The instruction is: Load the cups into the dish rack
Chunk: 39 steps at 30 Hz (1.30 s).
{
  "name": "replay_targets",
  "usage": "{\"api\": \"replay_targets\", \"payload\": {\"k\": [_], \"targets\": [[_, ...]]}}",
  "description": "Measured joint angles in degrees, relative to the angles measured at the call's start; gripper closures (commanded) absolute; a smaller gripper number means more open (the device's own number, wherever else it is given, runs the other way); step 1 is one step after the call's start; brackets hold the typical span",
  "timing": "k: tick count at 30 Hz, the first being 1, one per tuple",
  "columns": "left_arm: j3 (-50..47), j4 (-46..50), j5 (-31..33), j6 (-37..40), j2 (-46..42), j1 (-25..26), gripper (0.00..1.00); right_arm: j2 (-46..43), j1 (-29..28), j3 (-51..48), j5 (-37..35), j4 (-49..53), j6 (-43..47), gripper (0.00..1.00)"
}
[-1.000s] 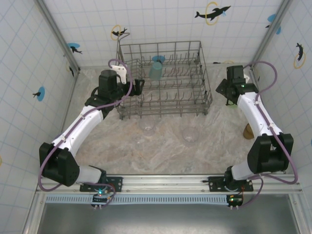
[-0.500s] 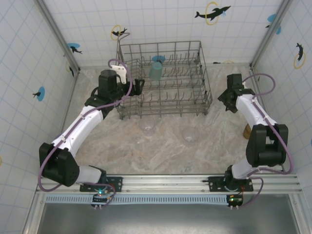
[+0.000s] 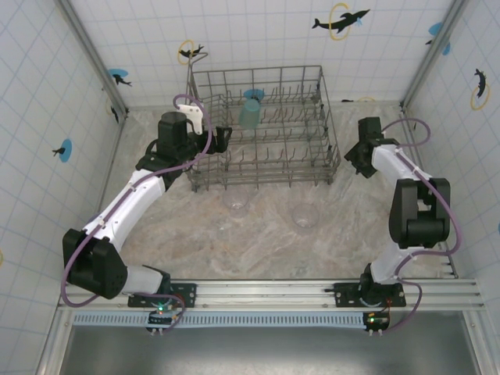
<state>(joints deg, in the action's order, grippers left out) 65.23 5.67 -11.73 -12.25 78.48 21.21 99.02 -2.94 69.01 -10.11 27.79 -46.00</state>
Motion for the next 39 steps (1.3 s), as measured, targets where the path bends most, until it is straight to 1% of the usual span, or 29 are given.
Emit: {"api": "replay_targets", "payload": {"k": [5,11,22,24,29,34,35,39], "targets": [[0.0,0.0,-0.2,0.0,0.0,0.0,0.02,1.3,0.0,1.2,0.2,-0.9,-0.9,0.47],[0.0,-0.1,-0.2,0.0,0.0,0.0,0.02,1.3,0.0,1.2,1.4,-1.6,-2.4,0.47],[0.0,-0.1,-1.0,0.0,0.0,0.0,0.02,0.7,-0.1,1.2,0.7,-3.1,-5.0,0.47],[0.0,-0.1,-1.1,0.0,0.0,0.0,0.02,0.8,0.0,1.2,0.4,-3.4,-5.4,0.52],[0.0,-0.1,-1.1,0.0,-0.1,0.0,0.02,3.3,0.0,3.5,0.1,-3.8,-6.1,0.58],[0.0,-0.2,-1.1,0.0,-0.1,0.0,0.03,5.9,-0.1,4.2,0.1,-4.0,-6.5,0.59],[0.0,-0.2,-1.1,0.0,-0.2,0.0,0.02,6.3,-0.2,4.2,0.1,-4.0,-6.6,0.61],[0.0,-0.2,-1.1,0.0,-0.5,0.0,0.02,6.9,-0.5,4.2,0.2,-4.0,-7.2,0.77]]}}
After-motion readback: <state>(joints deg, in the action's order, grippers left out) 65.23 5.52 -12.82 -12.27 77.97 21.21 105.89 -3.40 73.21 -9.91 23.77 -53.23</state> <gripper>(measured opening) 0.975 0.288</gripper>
